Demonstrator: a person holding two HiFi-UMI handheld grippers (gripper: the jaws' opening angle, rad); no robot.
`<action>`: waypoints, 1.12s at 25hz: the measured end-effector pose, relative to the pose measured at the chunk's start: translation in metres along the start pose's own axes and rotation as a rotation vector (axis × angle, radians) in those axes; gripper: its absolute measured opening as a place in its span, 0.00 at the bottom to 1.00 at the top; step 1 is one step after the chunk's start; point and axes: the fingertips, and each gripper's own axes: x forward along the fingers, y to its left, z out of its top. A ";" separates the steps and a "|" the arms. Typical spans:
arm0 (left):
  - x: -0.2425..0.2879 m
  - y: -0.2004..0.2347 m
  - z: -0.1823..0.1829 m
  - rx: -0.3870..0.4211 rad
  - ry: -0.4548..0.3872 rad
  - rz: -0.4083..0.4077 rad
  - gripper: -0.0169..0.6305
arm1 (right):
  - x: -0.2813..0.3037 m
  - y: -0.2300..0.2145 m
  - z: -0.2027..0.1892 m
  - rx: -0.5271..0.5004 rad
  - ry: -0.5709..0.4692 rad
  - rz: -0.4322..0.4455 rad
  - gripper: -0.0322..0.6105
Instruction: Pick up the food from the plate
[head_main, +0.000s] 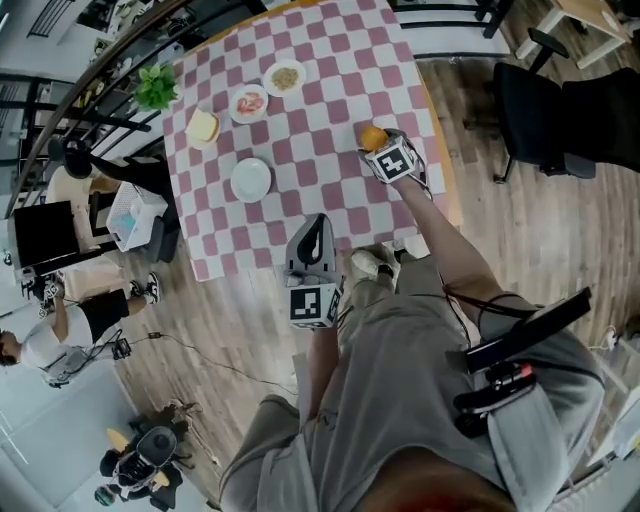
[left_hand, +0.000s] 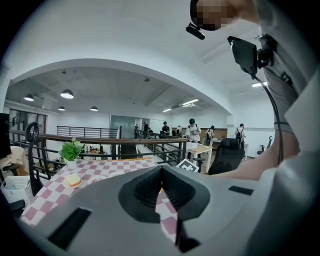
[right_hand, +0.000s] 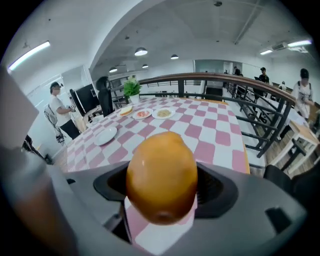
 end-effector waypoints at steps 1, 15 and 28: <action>0.003 -0.001 -0.004 -0.002 0.010 -0.003 0.04 | 0.010 -0.001 -0.009 -0.009 0.001 0.009 0.60; 0.017 0.010 -0.037 -0.040 0.082 0.014 0.04 | 0.065 -0.010 -0.103 -0.061 0.218 0.000 0.60; 0.007 0.025 -0.020 -0.029 0.042 0.054 0.04 | 0.064 -0.012 -0.103 -0.086 0.292 -0.016 0.60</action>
